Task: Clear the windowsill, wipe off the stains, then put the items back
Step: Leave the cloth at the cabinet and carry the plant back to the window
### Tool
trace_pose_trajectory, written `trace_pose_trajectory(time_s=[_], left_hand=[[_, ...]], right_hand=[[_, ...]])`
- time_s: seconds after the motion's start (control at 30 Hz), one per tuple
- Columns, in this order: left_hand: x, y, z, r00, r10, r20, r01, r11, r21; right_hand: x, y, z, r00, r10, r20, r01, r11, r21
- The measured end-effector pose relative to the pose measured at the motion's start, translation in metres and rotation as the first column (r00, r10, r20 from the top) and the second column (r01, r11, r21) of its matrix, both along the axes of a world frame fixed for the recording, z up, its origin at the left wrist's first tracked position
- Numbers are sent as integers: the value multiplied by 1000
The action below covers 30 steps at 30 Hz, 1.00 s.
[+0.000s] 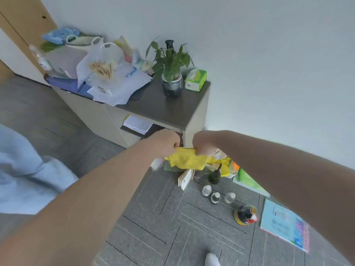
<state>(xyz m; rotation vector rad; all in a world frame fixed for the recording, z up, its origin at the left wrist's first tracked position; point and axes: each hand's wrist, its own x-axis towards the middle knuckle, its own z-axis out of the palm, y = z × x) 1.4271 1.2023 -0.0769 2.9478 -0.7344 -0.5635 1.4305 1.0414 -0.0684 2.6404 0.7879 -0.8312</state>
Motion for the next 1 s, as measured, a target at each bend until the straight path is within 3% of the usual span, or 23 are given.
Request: trace_pose_trajectory(time_s=[0.3, 0.6, 0.83, 1.0], left_hand=[[149, 69, -13, 996, -80, 43, 82, 995, -54], [273, 118, -19, 982, -139, 127, 152, 983, -105], [342, 119, -22, 976, -22, 216, 71, 973, -221], [370, 124, -49, 980, -107, 166, 110, 994, -7]], right_hand=[[136, 67, -10, 975, -221, 21, 221, 975, 12], [230, 113, -20, 803, -584, 122, 557, 807, 195], [290, 115, -31, 694, -677, 246, 604, 733, 313], [312, 120, -62, 763, -607, 222, 550, 790, 270]])
